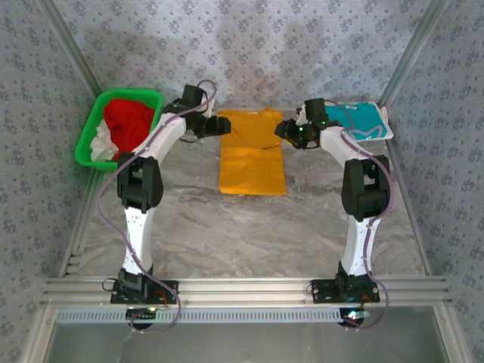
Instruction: Fold and stack the t-shirts
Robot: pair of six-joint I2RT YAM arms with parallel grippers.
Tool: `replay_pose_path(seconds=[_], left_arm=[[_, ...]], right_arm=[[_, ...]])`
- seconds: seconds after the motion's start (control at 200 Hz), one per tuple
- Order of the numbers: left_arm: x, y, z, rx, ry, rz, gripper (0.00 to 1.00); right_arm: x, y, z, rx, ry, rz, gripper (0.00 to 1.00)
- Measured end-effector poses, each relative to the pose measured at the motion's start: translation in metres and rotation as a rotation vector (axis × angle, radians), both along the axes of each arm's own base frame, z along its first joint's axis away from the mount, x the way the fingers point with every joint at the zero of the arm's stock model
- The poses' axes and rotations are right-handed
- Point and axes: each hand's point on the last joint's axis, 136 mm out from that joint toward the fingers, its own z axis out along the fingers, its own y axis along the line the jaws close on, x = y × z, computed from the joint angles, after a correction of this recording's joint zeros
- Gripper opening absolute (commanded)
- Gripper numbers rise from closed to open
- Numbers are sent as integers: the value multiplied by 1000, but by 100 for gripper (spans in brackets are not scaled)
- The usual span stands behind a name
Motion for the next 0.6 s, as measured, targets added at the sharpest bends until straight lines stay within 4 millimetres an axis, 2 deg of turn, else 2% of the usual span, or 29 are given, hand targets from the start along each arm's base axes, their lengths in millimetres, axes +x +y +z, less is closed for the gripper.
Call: replay_pose_path(seconds=[0.045,0.105,0.155,0.205,0.275,0.355,0.44,0.505,0.6], left_arm=[[-4,4,11,11,-23,4,61],[-23,7,21,16,-50,12,53],[-52,8,25,8,-47,19,43],[-83,7,26,1,-59,6,39],[-116,-2,22,-26,-74,-15,28],[-145,-17,1,-67,-61,-45,22],[-157,-25,-31,-88,-15,-64,15],[-156,-28,-57,-94,23,-62,13],[-150,-30,-87,-95,56,-46,9]], right_arm=[[-4,-4,5,0,-9,-5,47],[-19,-3,13,-1,-30,5,40],[-40,3,20,-6,-49,34,27],[-60,12,25,2,-63,61,16],[-87,26,24,14,-82,105,4],[-113,43,6,28,-63,160,0],[-131,54,-24,24,-14,194,0],[-134,58,-42,33,25,205,0],[-125,57,-59,63,53,181,0]])
